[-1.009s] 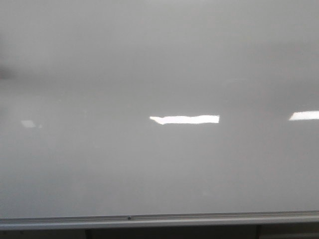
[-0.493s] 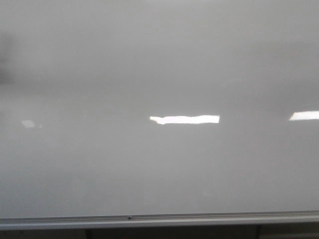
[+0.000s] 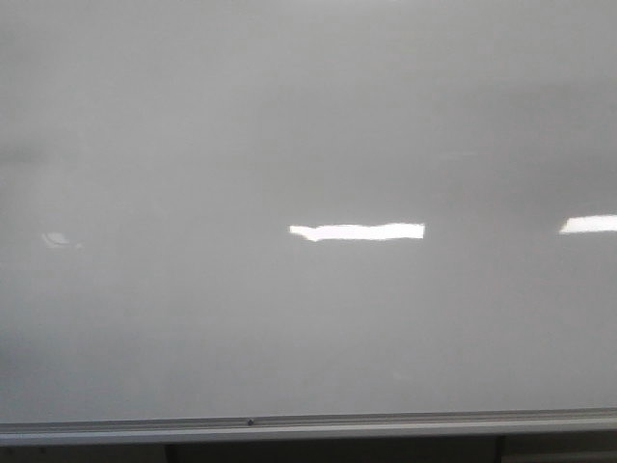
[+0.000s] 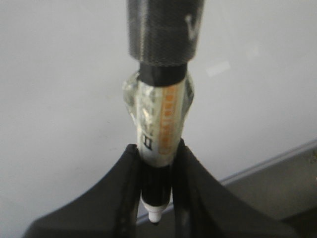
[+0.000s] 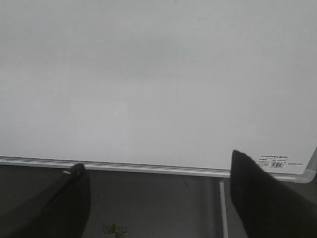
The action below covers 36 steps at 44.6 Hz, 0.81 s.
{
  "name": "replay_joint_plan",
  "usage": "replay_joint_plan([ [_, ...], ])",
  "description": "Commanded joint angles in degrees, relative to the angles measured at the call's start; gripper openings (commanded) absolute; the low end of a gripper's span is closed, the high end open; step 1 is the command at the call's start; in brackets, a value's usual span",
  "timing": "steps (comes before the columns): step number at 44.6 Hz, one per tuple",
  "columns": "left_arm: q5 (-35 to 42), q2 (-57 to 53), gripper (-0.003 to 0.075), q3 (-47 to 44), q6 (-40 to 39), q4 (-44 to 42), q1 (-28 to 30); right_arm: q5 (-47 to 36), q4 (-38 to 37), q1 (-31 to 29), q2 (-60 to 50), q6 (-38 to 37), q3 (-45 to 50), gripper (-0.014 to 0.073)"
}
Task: Write number 1 on whiteboard
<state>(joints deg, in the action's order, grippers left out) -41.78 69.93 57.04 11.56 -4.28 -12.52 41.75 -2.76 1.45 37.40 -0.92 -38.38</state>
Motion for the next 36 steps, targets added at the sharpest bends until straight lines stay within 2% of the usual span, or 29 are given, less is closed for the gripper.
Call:
replay_joint_plan([
  [1,-6.66,-3.36,0.0031,3.15,4.27,1.17,-4.31,-3.93,-0.83,-0.32,0.28,0.31,-1.55,0.0601],
  [8,-16.38,-4.29,0.0031,3.61,14.24,8.05,-9.72,-4.06,-0.83,-0.32,0.28,0.31,-1.55,0.0601],
  [15,-20.88,-4.29,0.0031,3.61,18.16,13.46,-14.58,-1.05,-0.83,-0.32,0.28,0.31,-1.55,0.0601],
  [30,-21.34,-4.29,0.0031,3.61,21.18,13.46,-23.94,2.71,-0.24,-0.32,0.28,0.31,-1.55,0.0601],
  [36,-21.34,-4.29,0.0031,3.9,21.94,13.35,-27.9,2.42,4.1,0.07,0.67,1.98,-2.4,0.0601],
])
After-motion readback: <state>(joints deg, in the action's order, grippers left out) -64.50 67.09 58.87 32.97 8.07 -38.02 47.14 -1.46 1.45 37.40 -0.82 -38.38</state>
